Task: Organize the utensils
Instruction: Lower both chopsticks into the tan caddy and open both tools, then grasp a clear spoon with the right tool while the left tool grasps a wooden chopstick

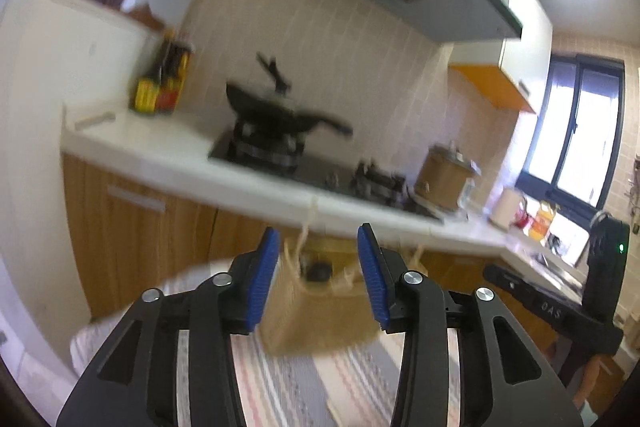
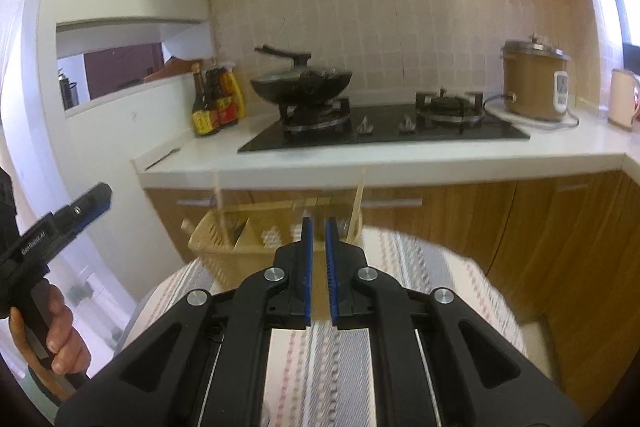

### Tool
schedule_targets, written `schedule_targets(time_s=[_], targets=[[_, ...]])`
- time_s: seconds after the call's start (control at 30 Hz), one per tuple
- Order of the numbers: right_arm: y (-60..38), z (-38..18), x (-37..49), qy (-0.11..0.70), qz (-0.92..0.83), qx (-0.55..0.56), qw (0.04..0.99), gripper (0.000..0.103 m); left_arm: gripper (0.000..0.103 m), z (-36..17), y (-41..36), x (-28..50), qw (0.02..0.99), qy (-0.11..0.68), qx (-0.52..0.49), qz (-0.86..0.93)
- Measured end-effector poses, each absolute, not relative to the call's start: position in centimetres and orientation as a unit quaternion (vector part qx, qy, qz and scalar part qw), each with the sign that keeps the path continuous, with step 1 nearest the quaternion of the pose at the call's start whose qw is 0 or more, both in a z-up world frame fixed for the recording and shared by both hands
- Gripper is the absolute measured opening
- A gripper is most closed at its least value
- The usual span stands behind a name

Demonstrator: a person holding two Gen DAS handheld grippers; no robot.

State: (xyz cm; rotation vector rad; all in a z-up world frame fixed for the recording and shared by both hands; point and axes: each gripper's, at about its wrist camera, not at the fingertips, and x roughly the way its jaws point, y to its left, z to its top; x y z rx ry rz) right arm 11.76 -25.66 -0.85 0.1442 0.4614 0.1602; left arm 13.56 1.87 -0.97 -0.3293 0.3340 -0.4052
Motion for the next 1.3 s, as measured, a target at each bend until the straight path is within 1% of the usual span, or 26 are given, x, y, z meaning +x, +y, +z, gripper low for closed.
schedule_targets(time_s=[0.1,0.13,0.17,0.2,0.23,0.27,0.47,0.67,0.93,1.2,1.23,1.27,1.3], targets=[[-24.9,-2.5,11.1,0.257,0.086,0.064,0.960,0.006,0.039,-3.2,1.9,12.8,0.943,0.208,-0.159,-0.203],[-24.6,-3.2,11.0,0.270,0.089,0.060,0.957,0.012,0.039,-3.8,1.9,12.7,0.941,0.219,-0.157,-0.202],[-24.2,-4.2,10.8,0.286,0.097,0.062,0.951,0.022,0.039,-4.7,2.0,12.5,0.938,0.235,-0.157,-0.202],[-24.0,-4.7,10.8,0.297,0.103,0.065,0.947,0.029,0.039,-5.6,2.2,12.5,0.933,0.252,-0.161,-0.201],[-23.7,-5.5,10.7,0.311,0.110,0.067,0.942,0.040,0.040,-6.3,2.4,12.4,0.929,0.264,-0.166,-0.200],[-23.3,-6.3,10.6,0.322,0.113,0.066,0.938,0.045,0.040,-7.0,2.5,12.4,0.925,0.276,-0.171,-0.200],[-20.4,-10.5,10.7,0.410,0.142,0.034,0.900,0.045,0.041,-10.4,3.5,12.4,0.909,0.330,-0.174,-0.183],[-17.7,-13.1,11.5,0.476,0.160,0.015,0.865,0.045,0.041,-12.5,3.2,13.1,0.890,0.387,-0.155,-0.183],[-16.2,-15.9,11.9,0.515,0.159,0.000,0.842,0.045,0.041,-16.2,1.7,14.5,0.855,0.468,-0.133,-0.180],[-15.5,-16.7,12.6,0.531,0.157,0.011,0.833,0.045,0.041,-16.7,0.6,14.5,0.847,0.481,-0.119,-0.193],[-15.3,-16.9,12.9,0.532,0.158,0.014,0.832,0.043,0.041,-16.7,0.5,14.5,0.846,0.482,-0.118,-0.194],[-15.2,-16.9,13.0,0.534,0.156,0.013,0.831,0.035,0.041,-16.7,0.4,14.6,0.846,0.482,-0.118,-0.195],[-15.3,-16.9,13.0,0.534,0.152,0.009,0.831,0.033,0.041,-16.7,0.3,14.6,0.845,0.483,-0.117,-0.197]])
